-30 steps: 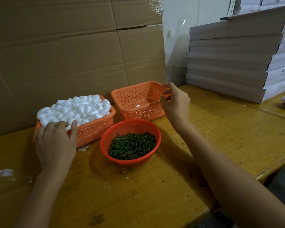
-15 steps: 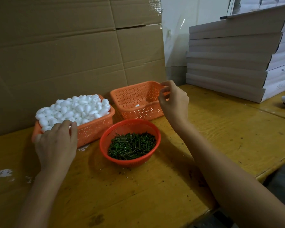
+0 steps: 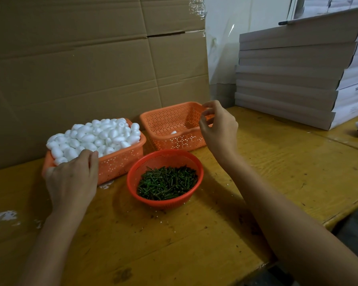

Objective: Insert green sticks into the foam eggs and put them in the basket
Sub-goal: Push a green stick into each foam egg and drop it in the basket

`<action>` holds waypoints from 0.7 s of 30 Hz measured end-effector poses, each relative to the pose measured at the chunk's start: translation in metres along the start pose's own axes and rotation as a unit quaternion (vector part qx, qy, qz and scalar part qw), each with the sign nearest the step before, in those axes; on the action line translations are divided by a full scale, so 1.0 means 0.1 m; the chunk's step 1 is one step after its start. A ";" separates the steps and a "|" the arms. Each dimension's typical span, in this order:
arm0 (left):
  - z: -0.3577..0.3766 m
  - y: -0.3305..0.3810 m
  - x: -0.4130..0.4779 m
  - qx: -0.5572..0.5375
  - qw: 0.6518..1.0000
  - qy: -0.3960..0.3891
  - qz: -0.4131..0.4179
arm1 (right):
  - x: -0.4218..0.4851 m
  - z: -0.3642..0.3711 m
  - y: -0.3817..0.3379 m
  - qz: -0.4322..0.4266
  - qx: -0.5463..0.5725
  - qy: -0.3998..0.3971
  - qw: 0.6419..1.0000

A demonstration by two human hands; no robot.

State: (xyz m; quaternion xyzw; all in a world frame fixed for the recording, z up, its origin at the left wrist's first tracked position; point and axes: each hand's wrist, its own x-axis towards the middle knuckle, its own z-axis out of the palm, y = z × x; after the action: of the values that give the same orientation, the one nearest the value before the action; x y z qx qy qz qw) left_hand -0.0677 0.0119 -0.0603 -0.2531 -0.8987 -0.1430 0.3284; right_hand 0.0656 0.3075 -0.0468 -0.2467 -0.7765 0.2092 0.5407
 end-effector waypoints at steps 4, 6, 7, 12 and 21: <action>0.05 -0.05 0.02 -0.019 1.000 0.004 -0.013 | 0.00 -0.01 -0.01 -0.001 0.004 0.000 1.000; 0.07 -0.07 0.02 -0.025 1.000 0.006 -0.014 | 0.00 -0.01 -0.01 -0.001 0.003 -0.002 1.000; 0.07 -0.08 0.02 -0.031 0.999 0.010 -0.012 | 0.00 -0.01 -0.01 0.001 0.003 -0.003 1.000; 0.09 -0.08 0.00 -0.081 0.996 0.042 -0.024 | 0.00 -0.02 -0.02 0.005 0.008 -0.003 1.000; 0.08 -0.08 0.05 -0.237 0.962 0.084 -0.110 | 0.00 -0.02 -0.01 0.005 0.006 -0.006 1.000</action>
State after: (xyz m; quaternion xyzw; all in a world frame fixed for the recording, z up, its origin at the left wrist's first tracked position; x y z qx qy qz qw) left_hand -0.0797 0.0107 -0.0636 -0.2103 -0.8307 -0.4080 0.3151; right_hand 0.0671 0.3069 -0.0453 -0.2461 -0.7771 0.2178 0.5368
